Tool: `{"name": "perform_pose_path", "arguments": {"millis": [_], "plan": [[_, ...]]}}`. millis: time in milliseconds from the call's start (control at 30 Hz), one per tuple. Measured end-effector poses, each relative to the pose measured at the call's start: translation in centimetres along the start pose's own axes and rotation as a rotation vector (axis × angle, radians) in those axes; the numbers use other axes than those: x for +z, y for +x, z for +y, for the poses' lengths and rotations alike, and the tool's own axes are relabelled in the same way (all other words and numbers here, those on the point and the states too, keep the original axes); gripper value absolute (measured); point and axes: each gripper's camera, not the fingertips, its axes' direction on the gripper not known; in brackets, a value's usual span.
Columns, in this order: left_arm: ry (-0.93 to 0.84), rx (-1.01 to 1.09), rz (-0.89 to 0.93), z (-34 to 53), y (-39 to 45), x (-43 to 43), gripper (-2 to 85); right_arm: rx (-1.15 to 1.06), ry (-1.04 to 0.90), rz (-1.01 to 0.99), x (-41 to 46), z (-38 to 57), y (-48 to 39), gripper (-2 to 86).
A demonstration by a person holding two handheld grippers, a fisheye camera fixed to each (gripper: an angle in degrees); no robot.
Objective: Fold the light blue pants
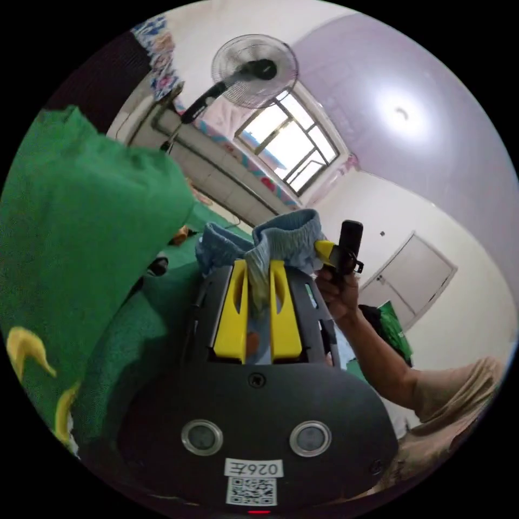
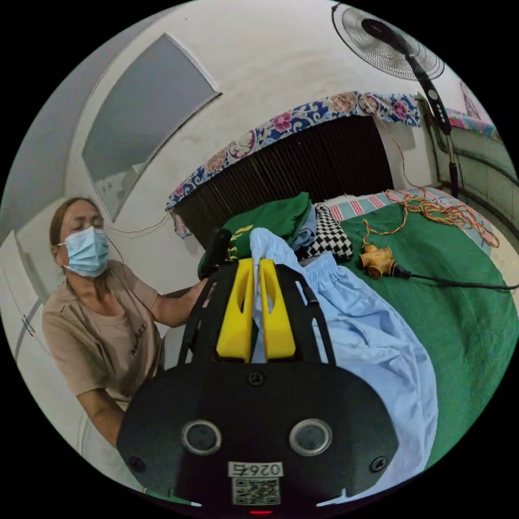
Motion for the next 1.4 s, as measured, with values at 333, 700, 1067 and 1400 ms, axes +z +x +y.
{"name": "perform_pose_path", "arguments": {"millis": [333, 700, 1067, 1400], "plan": [[0.32, 0.336, -0.741, 5.2, 10.7, -3.1, 7.1, 0.29, -0.216, 0.37, 2.8, -10.6, -2.2, 11.1], [-0.035, 0.554, -0.42, 6.7, 14.3, 7.0, -0.9, 0.161, -0.291, 0.78, -7.6, -6.9, -22.6, 4.4], [0.052, 0.139, -0.261, 7.6, 12.4, 4.4, -1.0, 0.404, -0.028, 1.181, -27.6, 5.9, -45.8, -0.2], [0.057, 0.402, 0.243, 9.6, 26.1, 9.6, -1.0, 1.147, 1.024, 1.171, -56.4, 24.4, -61.0, -0.4]]}}
